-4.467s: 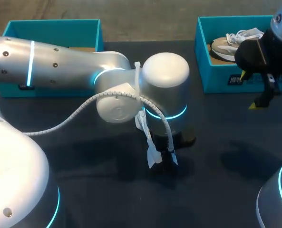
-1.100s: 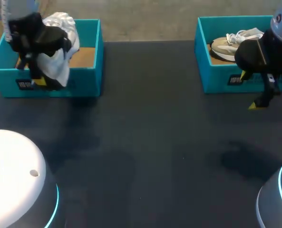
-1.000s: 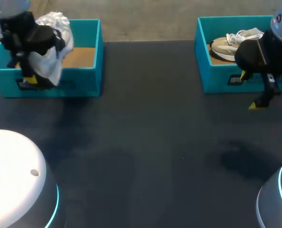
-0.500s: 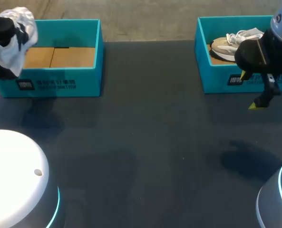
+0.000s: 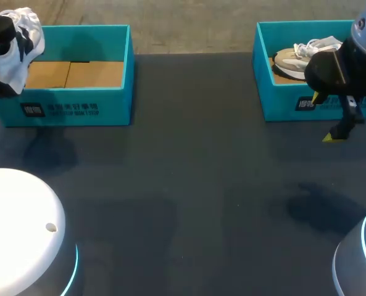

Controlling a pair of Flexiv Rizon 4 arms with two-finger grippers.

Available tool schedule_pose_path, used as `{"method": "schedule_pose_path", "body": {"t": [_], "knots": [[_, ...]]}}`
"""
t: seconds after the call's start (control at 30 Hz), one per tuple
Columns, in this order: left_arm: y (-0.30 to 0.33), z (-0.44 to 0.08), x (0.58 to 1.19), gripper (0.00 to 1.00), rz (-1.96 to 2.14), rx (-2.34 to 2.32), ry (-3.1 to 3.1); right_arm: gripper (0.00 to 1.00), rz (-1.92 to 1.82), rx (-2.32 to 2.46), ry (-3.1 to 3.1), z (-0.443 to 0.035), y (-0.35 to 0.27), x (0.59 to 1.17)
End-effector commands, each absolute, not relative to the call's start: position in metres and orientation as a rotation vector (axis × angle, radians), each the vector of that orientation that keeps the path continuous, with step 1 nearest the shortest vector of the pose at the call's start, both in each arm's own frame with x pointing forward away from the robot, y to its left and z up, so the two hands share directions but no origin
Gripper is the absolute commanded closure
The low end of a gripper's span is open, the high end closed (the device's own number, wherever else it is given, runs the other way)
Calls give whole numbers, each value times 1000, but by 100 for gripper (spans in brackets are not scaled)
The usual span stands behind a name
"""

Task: Take the shoe out of the shoebox, open the shoe tongue, remove and reinsert the insole, then place the shoe into the shoebox

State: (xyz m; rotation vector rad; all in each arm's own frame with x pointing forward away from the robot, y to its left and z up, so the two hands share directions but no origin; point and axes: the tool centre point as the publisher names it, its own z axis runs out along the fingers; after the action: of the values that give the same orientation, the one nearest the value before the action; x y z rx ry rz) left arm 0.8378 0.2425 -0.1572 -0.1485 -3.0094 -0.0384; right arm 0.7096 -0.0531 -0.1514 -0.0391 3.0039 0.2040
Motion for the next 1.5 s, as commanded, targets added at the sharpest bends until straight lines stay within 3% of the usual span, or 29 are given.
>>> {"method": "schedule_pose_path", "body": {"t": [0.03, 0.27, 0.9, 1.5], "knots": [[243, -155, 838, 100, -39, -149, -3010, 0, 199, -37, 3008, -152, -52, 711], [243, -155, 838, 100, -39, -149, -3010, 0, 199, -37, 3008, -152, -52, 711], [327, -156, 936, 100, -80, -225, -3016, 0, 199, -37, 3008, -152, -52, 711], [359, -154, 949, 100, -144, -165, -3026, 0, 199, -37, 3008, -152, -52, 711]]}}
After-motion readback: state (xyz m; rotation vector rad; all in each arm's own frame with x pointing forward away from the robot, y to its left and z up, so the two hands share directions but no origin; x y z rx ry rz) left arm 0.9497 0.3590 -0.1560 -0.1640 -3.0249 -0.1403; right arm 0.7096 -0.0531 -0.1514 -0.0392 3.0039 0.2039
